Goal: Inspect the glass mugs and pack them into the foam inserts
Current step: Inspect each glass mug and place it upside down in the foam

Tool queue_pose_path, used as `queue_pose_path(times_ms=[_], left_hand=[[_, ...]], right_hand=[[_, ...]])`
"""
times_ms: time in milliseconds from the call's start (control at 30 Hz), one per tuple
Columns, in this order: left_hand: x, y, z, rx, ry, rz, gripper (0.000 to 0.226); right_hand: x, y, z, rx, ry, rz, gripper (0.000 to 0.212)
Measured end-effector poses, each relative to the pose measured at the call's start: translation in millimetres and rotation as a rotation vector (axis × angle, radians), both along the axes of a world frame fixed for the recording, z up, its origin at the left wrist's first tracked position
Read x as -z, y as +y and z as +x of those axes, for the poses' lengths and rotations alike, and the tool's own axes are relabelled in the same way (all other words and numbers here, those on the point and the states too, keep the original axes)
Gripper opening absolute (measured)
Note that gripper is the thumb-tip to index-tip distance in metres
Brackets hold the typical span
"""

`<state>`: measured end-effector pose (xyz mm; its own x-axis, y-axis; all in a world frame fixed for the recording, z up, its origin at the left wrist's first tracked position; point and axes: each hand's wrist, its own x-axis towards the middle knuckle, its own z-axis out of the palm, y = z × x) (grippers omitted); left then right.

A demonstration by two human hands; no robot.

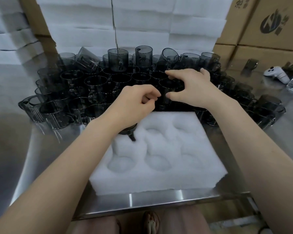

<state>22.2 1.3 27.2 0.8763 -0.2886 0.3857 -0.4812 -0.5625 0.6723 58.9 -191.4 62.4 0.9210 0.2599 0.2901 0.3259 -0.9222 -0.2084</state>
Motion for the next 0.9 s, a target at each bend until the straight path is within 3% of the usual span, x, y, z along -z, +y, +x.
queue_pose_path(times_ms=[233, 300, 400, 533, 700, 800, 900], left_hand=[[-2, 2, 0, -0.083, 0.008, -0.114, 0.033], [-3, 2, -1, -0.077, 0.006, -0.166, 0.042], [-6, 0, -3, -0.02, -0.002, -0.224, 0.059], [-10, 2, 0, -0.028, -0.078, -0.242, 0.071], [-10, 7, 2, -0.025, -0.076, -0.345, 0.062], [-8, 9, 3, -0.023, -0.063, -0.389, 0.052], [-7, 9, 3, -0.033, -0.079, -0.343, 0.057]], right_hand=[[-1, 8, -3, -0.041, -0.094, 0.059, 0.08], [0, 12, -6, -0.053, -0.117, 0.227, 0.074], [1, 23, -9, -0.112, -0.066, 0.606, 0.048], [6, 36, -10, -0.144, 0.05, 0.85, 0.044], [10, 30, -11, -0.388, 0.25, 1.058, 0.049], [16, 27, -10, -0.449, 0.296, 1.09, 0.049], [20, 26, -10, -0.5, 0.325, 1.115, 0.048]])
